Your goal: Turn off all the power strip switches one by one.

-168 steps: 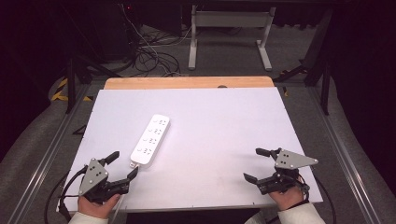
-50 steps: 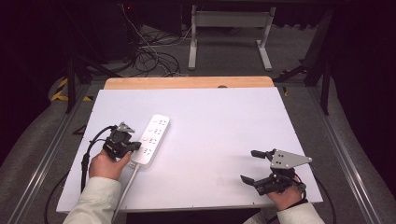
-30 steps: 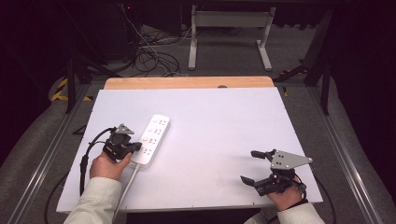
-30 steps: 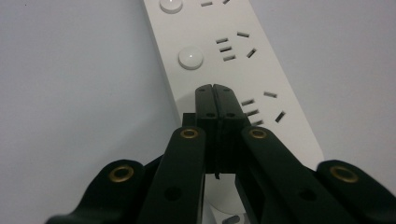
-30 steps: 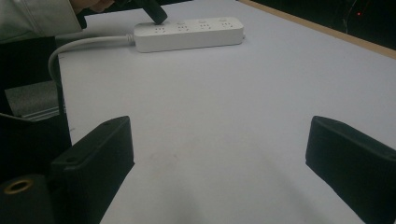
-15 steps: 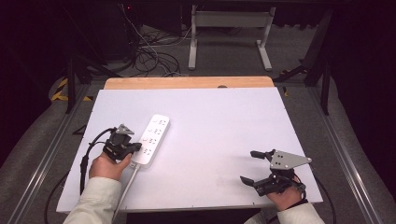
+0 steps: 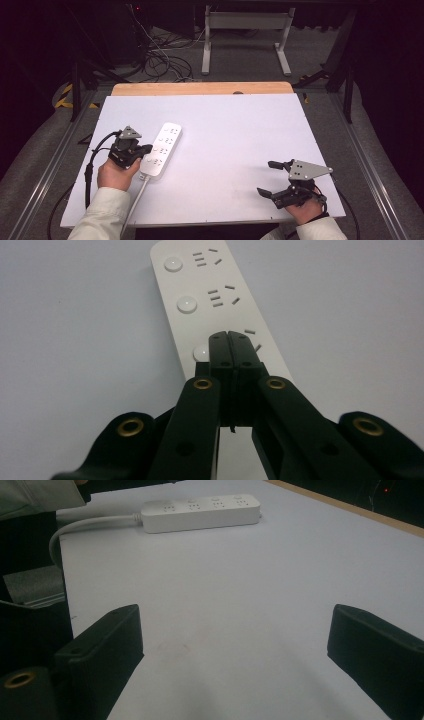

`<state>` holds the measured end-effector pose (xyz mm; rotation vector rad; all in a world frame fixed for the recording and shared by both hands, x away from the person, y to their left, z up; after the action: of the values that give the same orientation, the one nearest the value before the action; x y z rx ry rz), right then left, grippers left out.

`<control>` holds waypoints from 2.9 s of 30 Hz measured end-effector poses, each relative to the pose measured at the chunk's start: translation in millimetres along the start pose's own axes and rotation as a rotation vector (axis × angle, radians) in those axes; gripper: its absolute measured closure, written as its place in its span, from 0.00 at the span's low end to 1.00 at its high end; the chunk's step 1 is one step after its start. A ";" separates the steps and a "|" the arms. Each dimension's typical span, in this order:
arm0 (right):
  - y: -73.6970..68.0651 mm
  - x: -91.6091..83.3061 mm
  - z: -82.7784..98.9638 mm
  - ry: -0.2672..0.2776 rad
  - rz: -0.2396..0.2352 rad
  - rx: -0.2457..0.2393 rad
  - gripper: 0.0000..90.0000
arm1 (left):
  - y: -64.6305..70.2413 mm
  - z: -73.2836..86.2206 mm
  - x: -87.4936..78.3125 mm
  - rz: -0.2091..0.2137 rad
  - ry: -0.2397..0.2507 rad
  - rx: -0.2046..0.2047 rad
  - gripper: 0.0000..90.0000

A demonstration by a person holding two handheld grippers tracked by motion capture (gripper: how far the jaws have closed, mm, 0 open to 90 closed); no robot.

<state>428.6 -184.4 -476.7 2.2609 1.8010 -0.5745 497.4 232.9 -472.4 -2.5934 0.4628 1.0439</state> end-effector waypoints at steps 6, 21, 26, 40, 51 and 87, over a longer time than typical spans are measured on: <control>-0.2 -0.9 0.3 0.007 0.002 0.005 0.09 | -2.5 -2.7 7.8 0.009 0.021 -0.009 1.00; -0.3 -0.5 0.8 0.002 0.003 0.006 0.09 | -0.3 -1.4 32.7 -0.018 -0.039 0.024 1.00; -0.6 -0.1 0.6 0.001 0.003 0.003 0.09 | 0.8 -1.3 34.0 -0.028 -0.042 0.023 1.00; -1.4 0.1 0.5 0.000 0.000 0.000 0.09 | 0.4 0.3 37.4 -0.007 -0.041 0.000 1.00; -2.3 -0.5 0.5 0.000 0.000 -0.004 0.09 | 5.5 -1.9 39.2 -0.030 -0.034 0.030 1.00; -3.6 -0.3 1.0 -0.001 -0.006 -0.006 0.09 | 6.6 -3.2 35.1 -0.075 -0.023 0.050 1.00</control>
<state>424.8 -184.1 -477.1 2.2512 1.8075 -0.5701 520.7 219.4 -496.1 -2.5317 0.3781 1.0222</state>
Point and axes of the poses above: each handheld gripper's, and its own axes: x roughly forward along the jaws, z roughly out of its underside, y roughly to its right, the point moved 6 cm from there along x, roughly forward along the jaws, and after that the axes turned 15 degrees about -z, right-handed, at the moved point
